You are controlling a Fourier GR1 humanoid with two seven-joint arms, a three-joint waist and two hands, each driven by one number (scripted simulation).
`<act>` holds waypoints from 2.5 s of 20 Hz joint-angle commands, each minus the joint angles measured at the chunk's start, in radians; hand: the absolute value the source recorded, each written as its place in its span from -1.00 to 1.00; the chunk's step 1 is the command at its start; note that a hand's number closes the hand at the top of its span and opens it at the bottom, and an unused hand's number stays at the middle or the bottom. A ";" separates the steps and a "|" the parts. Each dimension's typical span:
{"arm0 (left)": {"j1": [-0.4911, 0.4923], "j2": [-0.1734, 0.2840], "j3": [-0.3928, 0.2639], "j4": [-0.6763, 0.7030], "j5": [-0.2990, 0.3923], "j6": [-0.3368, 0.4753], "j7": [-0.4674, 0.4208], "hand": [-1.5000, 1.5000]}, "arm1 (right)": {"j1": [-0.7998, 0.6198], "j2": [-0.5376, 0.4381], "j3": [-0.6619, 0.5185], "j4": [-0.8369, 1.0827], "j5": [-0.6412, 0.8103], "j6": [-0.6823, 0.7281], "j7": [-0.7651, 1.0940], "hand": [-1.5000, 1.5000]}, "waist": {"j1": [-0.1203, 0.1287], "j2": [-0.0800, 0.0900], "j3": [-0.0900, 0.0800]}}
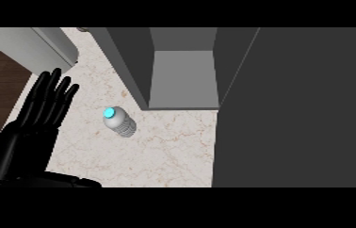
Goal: Pick up the bottled water, place it into the cabinet and close the cabinet
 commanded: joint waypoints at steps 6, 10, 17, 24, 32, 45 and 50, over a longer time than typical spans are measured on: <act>0.168 -0.035 -0.081 -0.131 -0.095 0.019 0.040 -1.00 | 0.176 0.007 0.013 -0.126 -0.034 0.037 0.001 -1.00 | 0.005 0.000 -0.001; 0.160 -0.031 -0.046 -0.085 -0.089 0.014 0.019 -1.00 | 0.252 0.008 0.033 -0.134 -0.037 0.067 -0.047 -1.00 | 0.003 0.000 -0.001; 0.111 -0.057 0.009 0.095 -0.106 0.028 -0.100 -1.00 | 0.362 0.016 0.113 -0.128 0.048 0.096 -0.166 -1.00 | -0.003 0.000 -0.001; 0.095 -0.055 0.042 0.338 -0.169 0.021 -0.265 -1.00 | 0.465 -0.003 0.123 -0.193 0.039 0.135 -0.187 -1.00 | -0.010 0.000 -0.002; -0.044 -0.054 0.104 0.650 -0.175 0.024 -0.403 -1.00 | 0.559 -0.029 0.077 -0.243 -0.012 0.161 -0.223 -1.00 | -0.014 0.002 -0.002; -0.190 -0.024 0.219 1.154 -0.179 0.020 -0.752 -1.00 | 0.716 -0.045 0.202 -0.253 0.094 0.199 -0.368 -1.00 | -0.018 0.001 -0.003; -0.260 -0.032 0.214 1.331 -0.146 -0.105 -0.818 -1.00 | 0.664 -0.061 0.109 -0.194 0.006 0.196 -0.374 -1.00 | -0.012 0.003 -0.002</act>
